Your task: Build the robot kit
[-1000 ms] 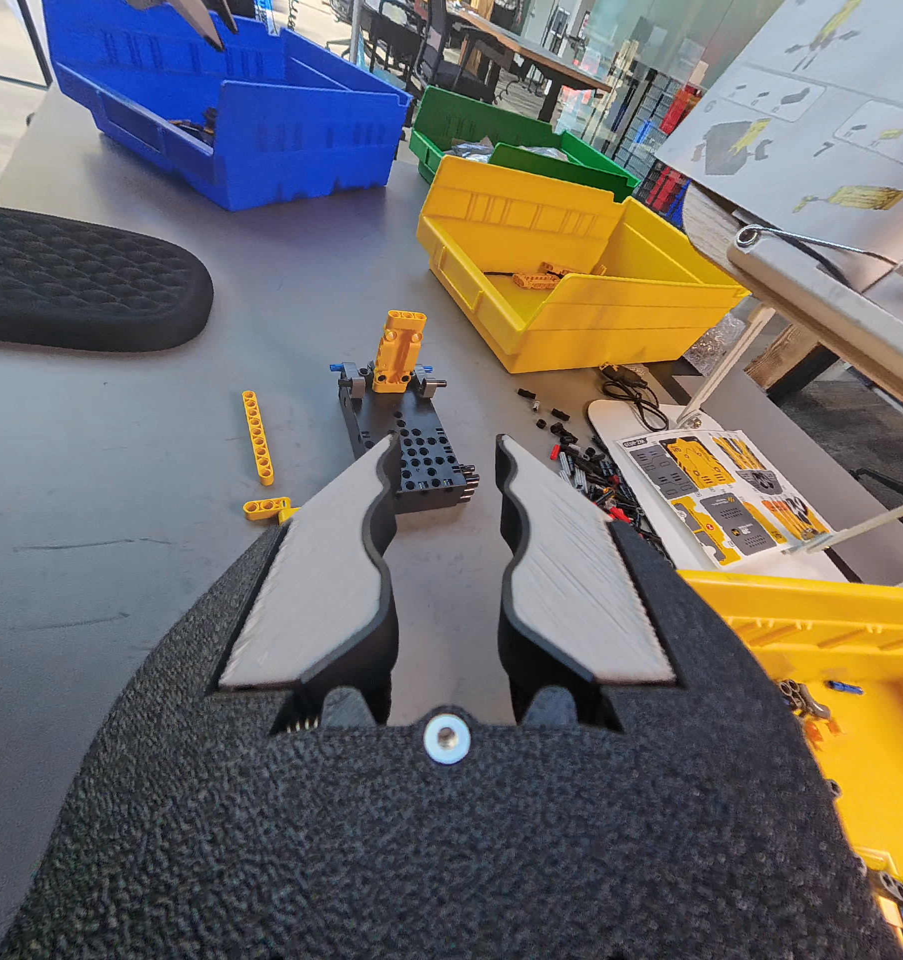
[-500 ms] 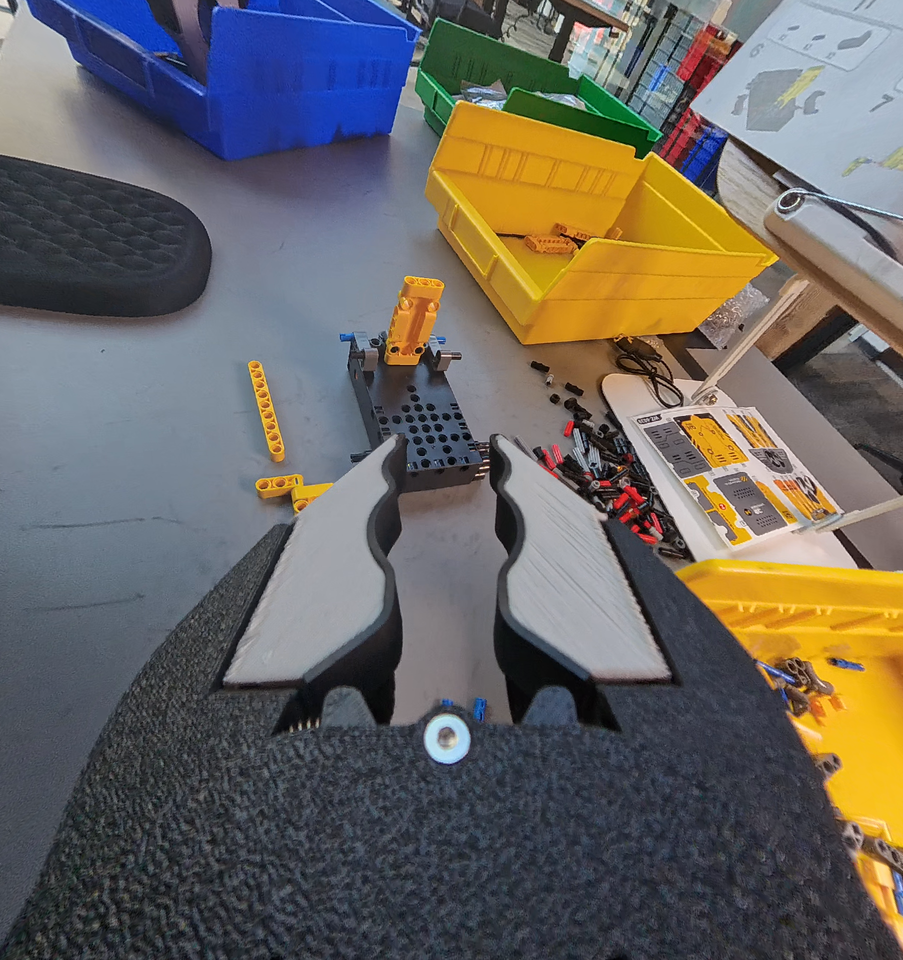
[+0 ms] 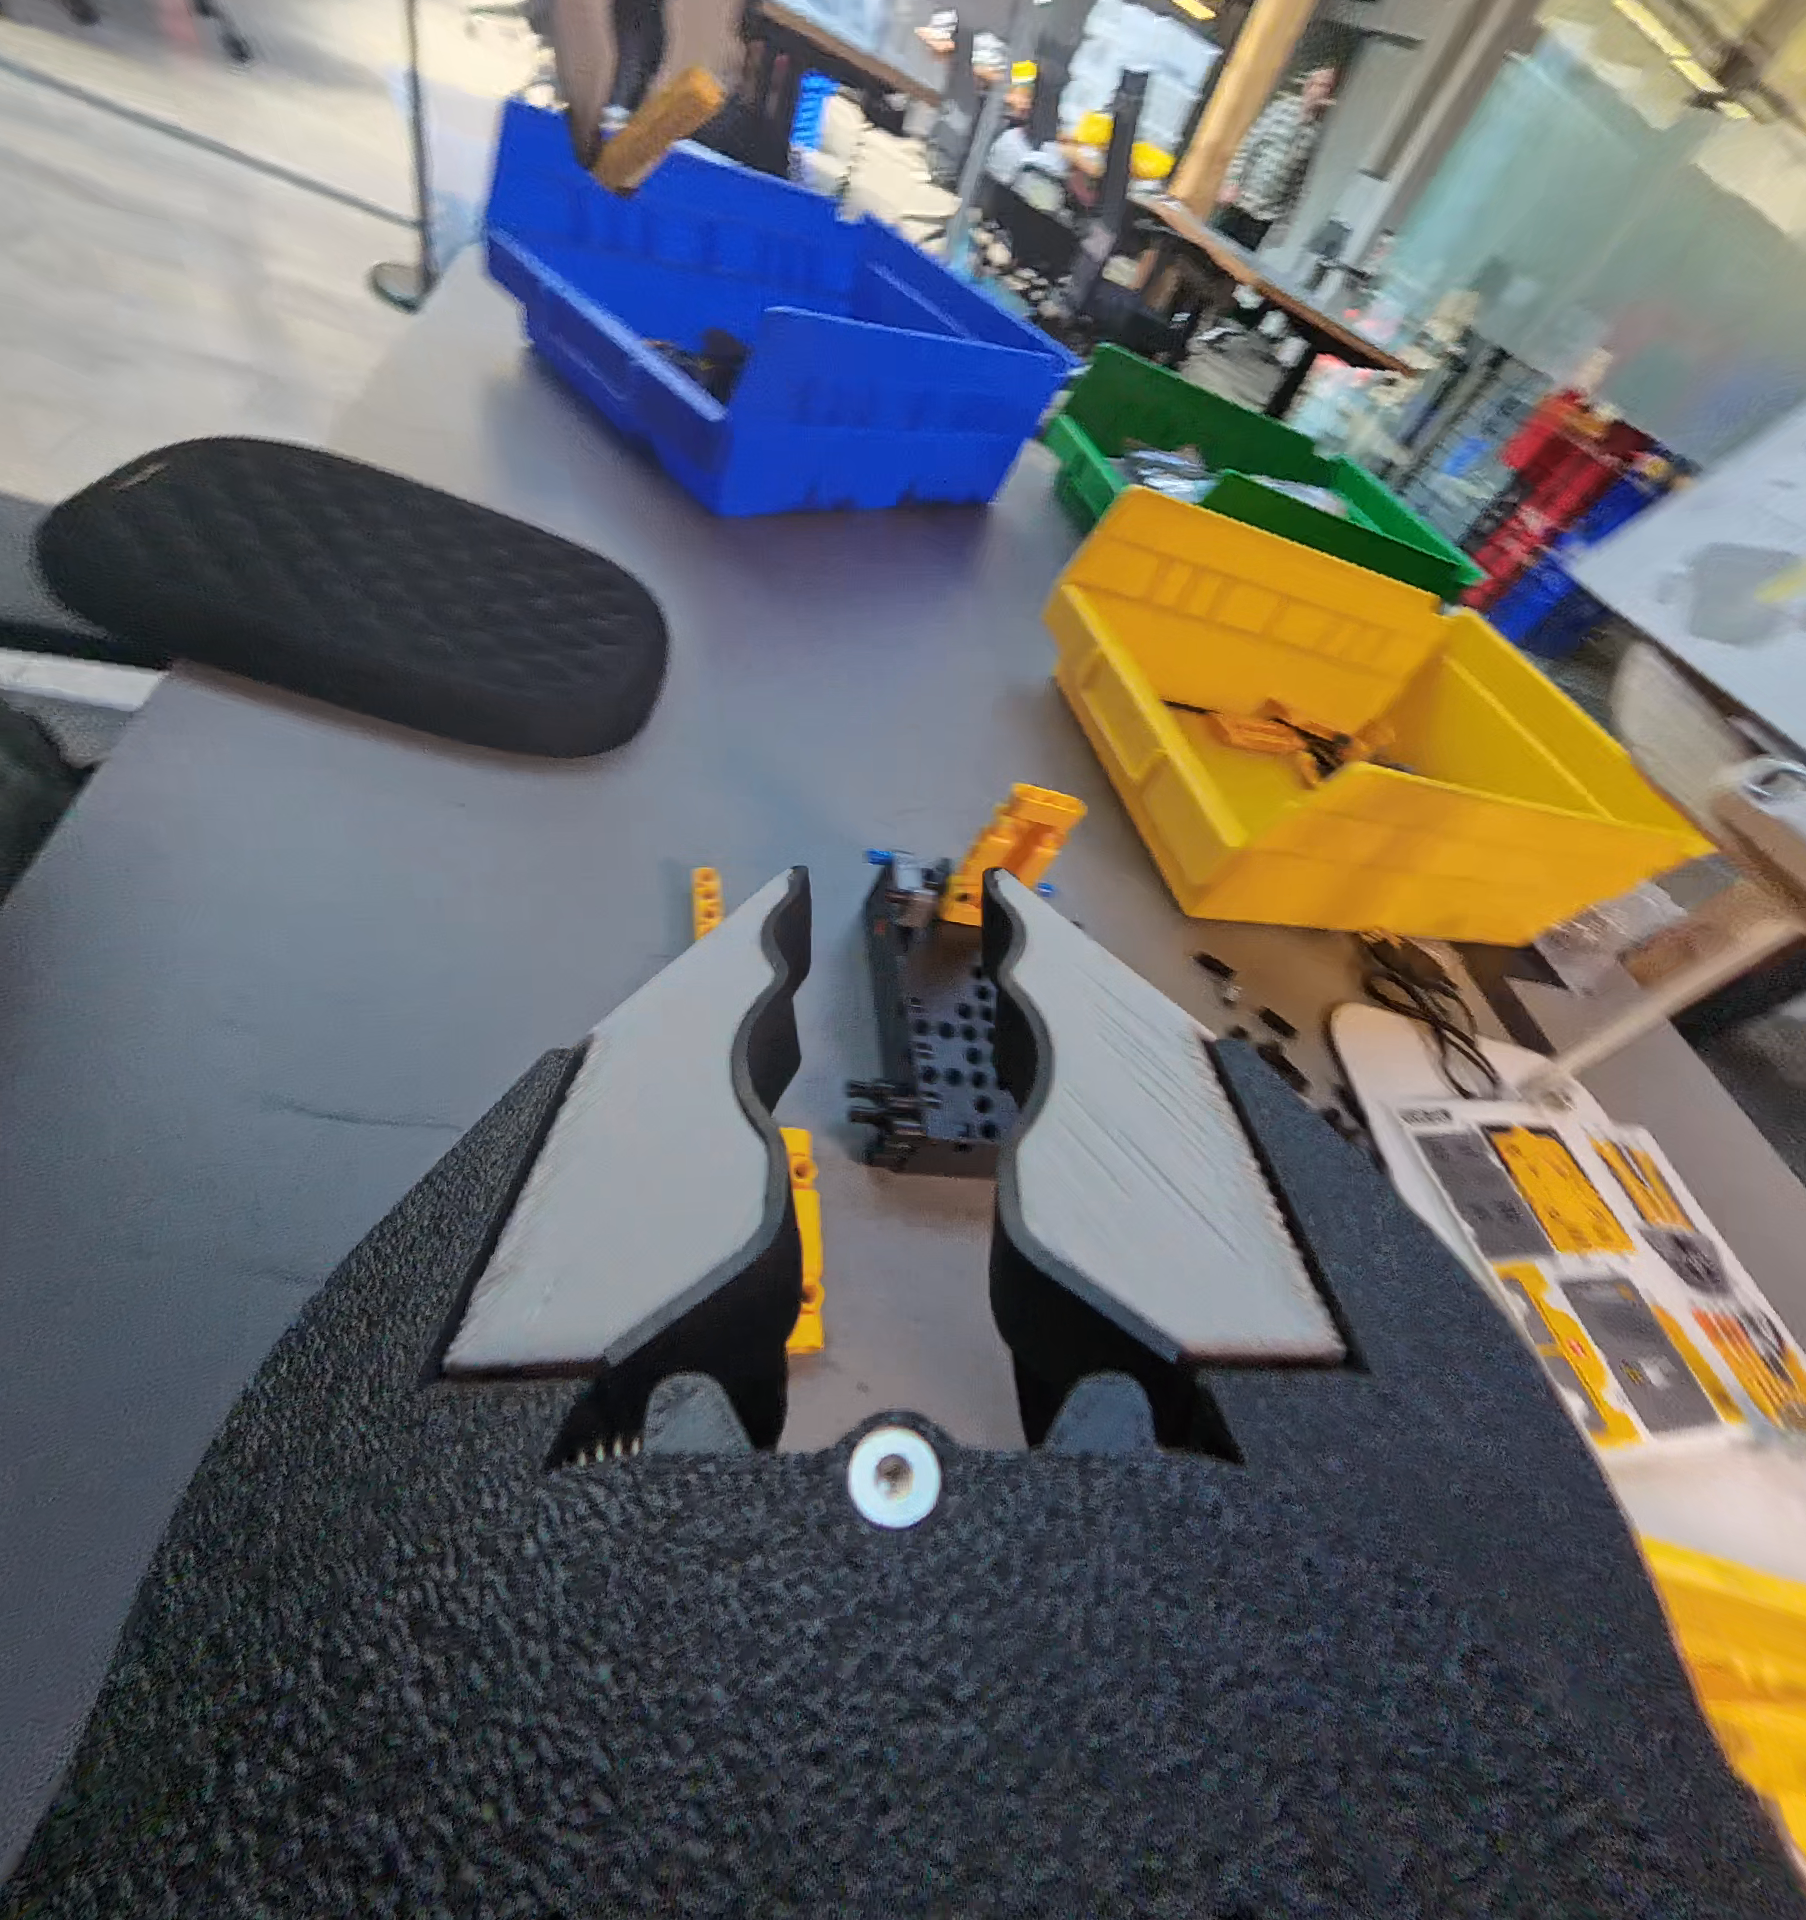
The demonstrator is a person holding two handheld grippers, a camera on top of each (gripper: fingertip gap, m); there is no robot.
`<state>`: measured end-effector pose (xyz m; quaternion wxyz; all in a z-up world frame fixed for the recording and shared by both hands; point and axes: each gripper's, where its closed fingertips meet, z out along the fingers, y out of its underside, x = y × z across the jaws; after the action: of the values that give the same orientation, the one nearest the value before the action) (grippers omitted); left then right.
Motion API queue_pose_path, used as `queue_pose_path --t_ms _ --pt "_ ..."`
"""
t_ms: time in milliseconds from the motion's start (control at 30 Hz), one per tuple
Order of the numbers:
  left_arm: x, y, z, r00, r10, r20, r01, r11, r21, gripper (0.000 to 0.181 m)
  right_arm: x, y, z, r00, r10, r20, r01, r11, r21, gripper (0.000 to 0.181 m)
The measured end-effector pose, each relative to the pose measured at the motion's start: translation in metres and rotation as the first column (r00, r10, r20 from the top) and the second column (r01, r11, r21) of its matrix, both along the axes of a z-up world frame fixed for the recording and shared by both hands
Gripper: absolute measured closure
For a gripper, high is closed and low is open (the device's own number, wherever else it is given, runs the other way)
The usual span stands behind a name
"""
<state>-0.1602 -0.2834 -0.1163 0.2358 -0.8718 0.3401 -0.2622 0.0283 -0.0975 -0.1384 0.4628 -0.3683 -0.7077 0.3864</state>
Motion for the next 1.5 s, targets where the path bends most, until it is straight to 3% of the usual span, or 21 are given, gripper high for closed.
queue_pose_path --t_ms 133,233,333,500,633,733,900,1133,1367,1500 --pt "0.105 0.026 -0.047 0.965 -0.195 0.173 0.219 0.967 -0.133 0.174 0.004 -0.058 -0.029 0.963 0.215 0.16 -0.232 0.968 0.095 0.145" --pt "0.142 0.044 -0.087 0.945 -0.271 0.185 0.311 0.919 -0.242 0.174 0.005 -0.07 -0.038 0.953 0.231 0.196 -0.26 0.955 0.143 0.145" --pt "0.158 0.063 -0.11 0.936 -0.299 0.186 0.345 0.883 -0.318 0.174 0.006 -0.074 -0.052 0.942 0.227 0.246 -0.274 0.945 0.177 0.147" --pt "0.164 0.077 -0.122 0.923 -0.332 0.197 0.384 0.84 -0.384 0.174 0.004 -0.069 -0.08 0.921 0.184 0.343 -0.28 0.926 0.254 0.163" --pt "0.158 0.09 -0.122 0.936 -0.3 0.183 0.347 0.868 -0.354 0.166 0.001 -0.059 -0.098 0.89 0.118 0.44 -0.249 0.935 0.253 0.174" --pt "0.139 0.104 -0.121 0.958 -0.282 0.058 0.288 0.932 -0.222 0.156 0.002 -0.054 -0.104 0.838 0.091 0.537 -0.156 0.985 0.077 0.174" --pt "0.118 0.12 -0.123 0.974 -0.177 -0.14 0.185 0.982 0.046 0.148 -0.009 -0.045 -0.106 0.797 0.01 0.604 0.005 1.0 -0.023 0.174" --pt "0.122 0.121 -0.129 0.985 -0.09 -0.147 0.117 0.976 0.186 0.14 -0.012 -0.041 -0.099 0.804 -0.025 0.594 0.043 0.999 -0.016 0.169" --pt "0.133 0.126 -0.129 0.979 -0.104 -0.178 0.143 0.964 0.225 0.144 -0.008 -0.031 -0.102 0.804 -0.063 0.591 0.048 0.998 0.04 0.141" --pt "0.137 0.129 -0.13 0.974 -0.118 -0.195 0.162 0.96 0.229 0.154 -0.01 -0.032 -0.105 0.782 -0.032 0.622 0.033 0.999 0.01 0.146"
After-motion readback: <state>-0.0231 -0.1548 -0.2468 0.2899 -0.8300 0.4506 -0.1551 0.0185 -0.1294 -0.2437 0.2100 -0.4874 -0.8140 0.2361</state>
